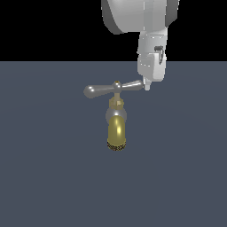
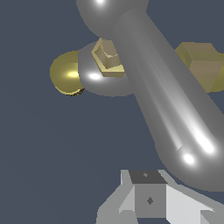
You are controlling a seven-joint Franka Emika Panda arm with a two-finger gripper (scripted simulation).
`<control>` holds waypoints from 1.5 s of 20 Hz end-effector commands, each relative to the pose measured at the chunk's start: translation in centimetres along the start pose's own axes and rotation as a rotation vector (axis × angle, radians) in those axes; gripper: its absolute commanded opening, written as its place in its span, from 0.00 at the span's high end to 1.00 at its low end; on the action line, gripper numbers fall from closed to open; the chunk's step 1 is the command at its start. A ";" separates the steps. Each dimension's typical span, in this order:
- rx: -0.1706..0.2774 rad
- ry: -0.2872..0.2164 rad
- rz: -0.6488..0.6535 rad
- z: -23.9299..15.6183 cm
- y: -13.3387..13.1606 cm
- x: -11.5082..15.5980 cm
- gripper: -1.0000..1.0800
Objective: Turn on the faucet by rotating a designated handle.
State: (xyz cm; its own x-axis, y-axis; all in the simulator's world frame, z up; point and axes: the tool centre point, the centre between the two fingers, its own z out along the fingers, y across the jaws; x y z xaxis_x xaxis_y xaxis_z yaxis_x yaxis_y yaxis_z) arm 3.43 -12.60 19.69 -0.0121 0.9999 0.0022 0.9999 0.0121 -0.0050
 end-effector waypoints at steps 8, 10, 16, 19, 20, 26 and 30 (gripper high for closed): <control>-0.001 -0.002 0.002 0.0 2.1 1.0 1.00; -0.002 -0.002 0.001 0.0 2.7 1.5 1.00; -0.003 -0.002 -0.001 0.0 4.6 3.0 1.00; -0.003 -0.002 -0.002 0.0 5.5 3.7 1.00; -0.003 -0.002 -0.002 0.0 5.8 3.9 1.00; -0.004 -0.002 -0.004 0.0 7.5 5.3 1.00; -0.005 -0.002 -0.005 0.0 8.3 5.9 1.00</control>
State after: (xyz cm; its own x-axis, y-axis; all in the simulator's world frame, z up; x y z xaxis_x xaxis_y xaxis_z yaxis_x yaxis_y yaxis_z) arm 10.93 -9.48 19.65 0.0184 0.9997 -0.0134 0.9998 -0.0185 -0.0035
